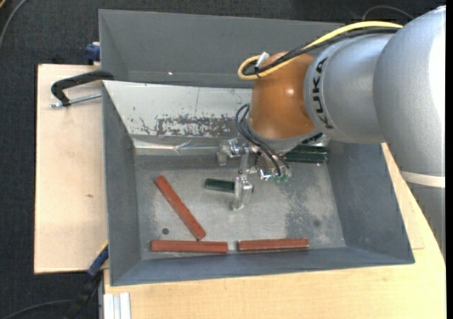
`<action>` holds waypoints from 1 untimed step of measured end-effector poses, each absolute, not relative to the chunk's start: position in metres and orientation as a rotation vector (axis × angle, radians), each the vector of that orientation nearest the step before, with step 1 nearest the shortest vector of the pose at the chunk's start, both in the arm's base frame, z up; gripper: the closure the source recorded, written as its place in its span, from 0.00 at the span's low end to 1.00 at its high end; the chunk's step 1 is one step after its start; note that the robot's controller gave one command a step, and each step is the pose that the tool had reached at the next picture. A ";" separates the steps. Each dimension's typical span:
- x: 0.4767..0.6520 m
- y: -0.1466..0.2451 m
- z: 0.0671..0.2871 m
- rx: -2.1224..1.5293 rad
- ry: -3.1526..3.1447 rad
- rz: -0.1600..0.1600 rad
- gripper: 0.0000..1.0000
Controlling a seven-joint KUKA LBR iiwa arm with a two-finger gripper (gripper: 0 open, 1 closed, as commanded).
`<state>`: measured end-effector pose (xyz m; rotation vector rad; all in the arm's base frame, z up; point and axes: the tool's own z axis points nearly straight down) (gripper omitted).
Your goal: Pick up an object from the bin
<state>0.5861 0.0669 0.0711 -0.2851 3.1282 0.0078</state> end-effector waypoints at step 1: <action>0.587 0.062 0.071 -0.277 3.128 0.002 1.00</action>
Offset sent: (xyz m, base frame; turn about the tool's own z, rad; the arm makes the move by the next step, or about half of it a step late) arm 0.0000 0.0000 0.0000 0.0000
